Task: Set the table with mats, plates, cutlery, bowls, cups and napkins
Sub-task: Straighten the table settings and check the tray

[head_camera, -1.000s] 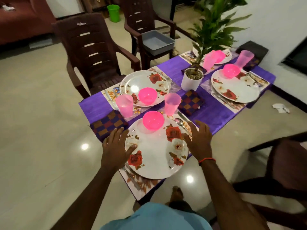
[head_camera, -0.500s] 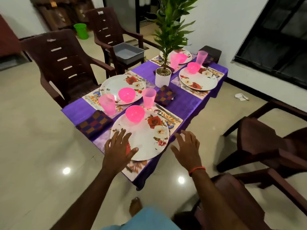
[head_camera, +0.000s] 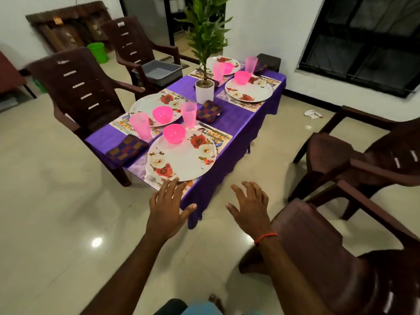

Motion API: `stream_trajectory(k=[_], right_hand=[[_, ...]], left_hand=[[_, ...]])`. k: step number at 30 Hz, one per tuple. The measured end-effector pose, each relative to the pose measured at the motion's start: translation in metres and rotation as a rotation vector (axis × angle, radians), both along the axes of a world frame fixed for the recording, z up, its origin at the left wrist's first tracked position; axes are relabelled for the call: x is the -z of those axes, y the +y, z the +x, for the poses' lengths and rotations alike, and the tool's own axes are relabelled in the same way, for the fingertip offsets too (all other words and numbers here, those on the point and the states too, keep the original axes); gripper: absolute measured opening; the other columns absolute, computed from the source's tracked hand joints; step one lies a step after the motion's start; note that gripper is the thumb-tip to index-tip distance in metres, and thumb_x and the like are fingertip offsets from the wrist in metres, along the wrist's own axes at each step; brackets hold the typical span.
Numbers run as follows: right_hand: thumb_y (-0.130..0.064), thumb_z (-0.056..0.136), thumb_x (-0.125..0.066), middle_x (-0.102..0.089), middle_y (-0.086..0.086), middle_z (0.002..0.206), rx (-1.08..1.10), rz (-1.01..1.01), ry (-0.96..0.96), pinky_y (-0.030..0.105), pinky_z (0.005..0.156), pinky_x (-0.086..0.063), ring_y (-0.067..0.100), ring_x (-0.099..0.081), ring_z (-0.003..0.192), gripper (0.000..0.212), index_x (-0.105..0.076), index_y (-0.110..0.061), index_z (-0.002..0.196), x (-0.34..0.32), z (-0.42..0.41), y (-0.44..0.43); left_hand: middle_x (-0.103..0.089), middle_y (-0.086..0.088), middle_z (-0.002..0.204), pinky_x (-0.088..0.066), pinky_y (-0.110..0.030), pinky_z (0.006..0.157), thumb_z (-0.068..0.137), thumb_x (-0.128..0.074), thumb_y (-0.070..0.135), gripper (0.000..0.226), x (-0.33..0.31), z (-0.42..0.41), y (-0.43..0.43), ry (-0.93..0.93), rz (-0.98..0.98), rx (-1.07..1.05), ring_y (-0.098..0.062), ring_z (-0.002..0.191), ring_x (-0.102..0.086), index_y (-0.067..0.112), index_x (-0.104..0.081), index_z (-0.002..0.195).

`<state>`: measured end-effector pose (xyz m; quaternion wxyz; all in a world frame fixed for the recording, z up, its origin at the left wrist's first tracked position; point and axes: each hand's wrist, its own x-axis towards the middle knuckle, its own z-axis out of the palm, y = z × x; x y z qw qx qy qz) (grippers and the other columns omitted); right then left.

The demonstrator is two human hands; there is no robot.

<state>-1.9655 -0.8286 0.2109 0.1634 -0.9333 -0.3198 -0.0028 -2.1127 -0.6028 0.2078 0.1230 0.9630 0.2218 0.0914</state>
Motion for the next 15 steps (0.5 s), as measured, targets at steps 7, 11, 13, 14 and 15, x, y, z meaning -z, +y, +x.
stream_trajectory(k=[7, 11, 13, 14, 15], right_hand=[[-0.054, 0.093, -0.059, -0.037, 0.004, 0.156, 0.063, -0.003, -0.023, 0.046, 0.117, -0.019, 0.026, -0.02, 0.149, 0.061, -0.041, -0.035, 0.148, -0.016, -0.054, -0.074], [-0.057, 0.093, -0.056, -0.033, 0.002, 0.158, 0.127, -0.009, 0.004, 0.049, 0.119, -0.013, 0.025, -0.015, 0.15, 0.063, -0.037, -0.037, 0.15, -0.021, -0.089, -0.127], [-0.058, 0.092, -0.056, -0.034, 0.002, 0.157, 0.162, -0.026, -0.001, 0.049, 0.118, -0.013, 0.026, -0.016, 0.149, 0.063, -0.037, -0.038, 0.149, -0.025, -0.107, -0.164], [-0.058, 0.092, -0.057, -0.035, 0.002, 0.156, 0.176, -0.052, -0.006, 0.049, 0.117, -0.014, 0.026, -0.018, 0.149, 0.063, -0.038, -0.038, 0.149, -0.026, -0.115, -0.182], [-0.059, 0.091, -0.057, -0.036, 0.002, 0.155, 0.193, -0.079, -0.009, 0.049, 0.116, -0.016, 0.027, -0.02, 0.148, 0.063, -0.04, -0.038, 0.148, -0.026, -0.122, -0.2]], left_hand=[[-0.029, 0.003, 0.166, -0.031, -0.054, 0.116, 0.094, -0.035, 0.076, 0.077, -0.01, -0.026, -0.066, -0.006, 0.003, 0.111, -0.023, 0.155, -0.022, 0.031, -0.033, 0.156], [-0.027, 0.005, 0.167, -0.027, -0.053, 0.118, 0.09, -0.028, 0.079, 0.084, -0.009, -0.048, -0.108, -0.01, -0.018, 0.127, -0.02, 0.157, -0.017, 0.03, -0.034, 0.158], [-0.024, 0.005, 0.169, -0.023, -0.052, 0.12, 0.09, -0.026, 0.08, 0.085, -0.009, -0.056, -0.137, -0.001, -0.033, 0.162, -0.019, 0.158, -0.012, 0.031, -0.031, 0.159], [-0.023, 0.005, 0.169, -0.022, -0.053, 0.12, 0.09, -0.027, 0.08, 0.085, -0.008, -0.06, -0.151, 0.005, -0.043, 0.173, -0.019, 0.158, -0.011, 0.031, -0.03, 0.159], [-0.023, 0.005, 0.169, -0.021, -0.054, 0.121, 0.09, -0.027, 0.08, 0.085, -0.008, -0.065, -0.165, 0.009, -0.063, 0.18, -0.019, 0.158, -0.01, 0.031, -0.03, 0.159]])
